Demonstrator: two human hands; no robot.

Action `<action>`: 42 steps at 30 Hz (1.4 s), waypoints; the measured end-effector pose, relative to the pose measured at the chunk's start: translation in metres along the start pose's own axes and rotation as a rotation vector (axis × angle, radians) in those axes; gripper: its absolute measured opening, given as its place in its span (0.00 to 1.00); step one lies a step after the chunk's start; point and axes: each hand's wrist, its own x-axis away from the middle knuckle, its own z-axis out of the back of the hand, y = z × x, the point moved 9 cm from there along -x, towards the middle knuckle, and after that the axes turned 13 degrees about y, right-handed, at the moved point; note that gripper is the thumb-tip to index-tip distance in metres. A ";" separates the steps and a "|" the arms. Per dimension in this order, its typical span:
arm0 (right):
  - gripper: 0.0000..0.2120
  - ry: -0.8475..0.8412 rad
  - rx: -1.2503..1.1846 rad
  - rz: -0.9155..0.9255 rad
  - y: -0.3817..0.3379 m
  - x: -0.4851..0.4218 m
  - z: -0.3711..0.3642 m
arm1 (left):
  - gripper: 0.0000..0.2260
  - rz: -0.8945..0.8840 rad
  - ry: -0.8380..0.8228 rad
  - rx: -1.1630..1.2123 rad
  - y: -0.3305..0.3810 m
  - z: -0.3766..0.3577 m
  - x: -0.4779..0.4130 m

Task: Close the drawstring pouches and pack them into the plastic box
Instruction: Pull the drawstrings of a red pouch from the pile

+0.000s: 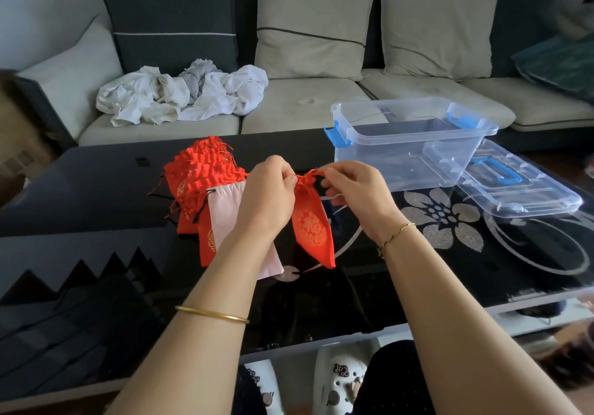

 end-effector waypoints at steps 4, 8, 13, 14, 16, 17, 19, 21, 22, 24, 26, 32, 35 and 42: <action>0.10 0.001 0.288 0.169 -0.009 0.002 0.001 | 0.03 0.080 -0.062 0.127 0.004 -0.008 -0.001; 0.05 0.169 0.363 0.206 -0.013 -0.018 0.034 | 0.05 0.135 -0.130 0.228 0.019 -0.024 -0.017; 0.12 0.365 0.345 0.203 -0.038 -0.061 0.093 | 0.10 0.243 -0.187 0.203 0.038 -0.074 -0.067; 0.13 0.412 0.358 0.219 -0.046 -0.071 0.106 | 0.11 0.267 -0.215 0.202 0.041 -0.090 -0.077; 0.13 0.500 0.355 0.234 -0.061 -0.089 0.126 | 0.10 0.299 -0.234 0.164 0.045 -0.114 -0.093; 0.13 0.540 0.344 0.232 -0.065 -0.099 0.133 | 0.11 0.306 -0.239 0.131 0.047 -0.122 -0.098; 0.14 0.607 0.317 0.216 -0.070 -0.116 0.143 | 0.16 0.307 -0.280 0.046 0.053 -0.135 -0.099; 0.11 0.658 0.250 0.186 -0.070 -0.133 0.151 | 0.18 0.323 -0.293 0.020 0.051 -0.146 -0.100; 0.10 0.677 0.243 0.167 -0.068 -0.142 0.153 | 0.17 0.346 -0.285 0.031 0.048 -0.150 -0.102; 0.10 0.642 0.337 0.128 -0.063 -0.154 0.147 | 0.17 0.419 -0.278 0.086 0.038 -0.153 -0.104; 0.14 0.515 0.473 0.064 -0.048 -0.161 0.125 | 0.15 0.502 -0.311 0.134 0.025 -0.156 -0.103; 0.10 0.214 0.634 -0.061 -0.006 -0.176 0.052 | 0.11 0.571 -0.370 0.214 -0.001 -0.139 -0.102; 0.03 0.149 0.691 -0.057 -0.005 -0.176 0.023 | 0.09 0.567 -0.396 0.220 -0.005 -0.128 -0.098; 0.01 0.070 0.793 -0.072 -0.005 -0.180 -0.010 | 0.04 0.557 -0.410 0.293 -0.008 -0.117 -0.094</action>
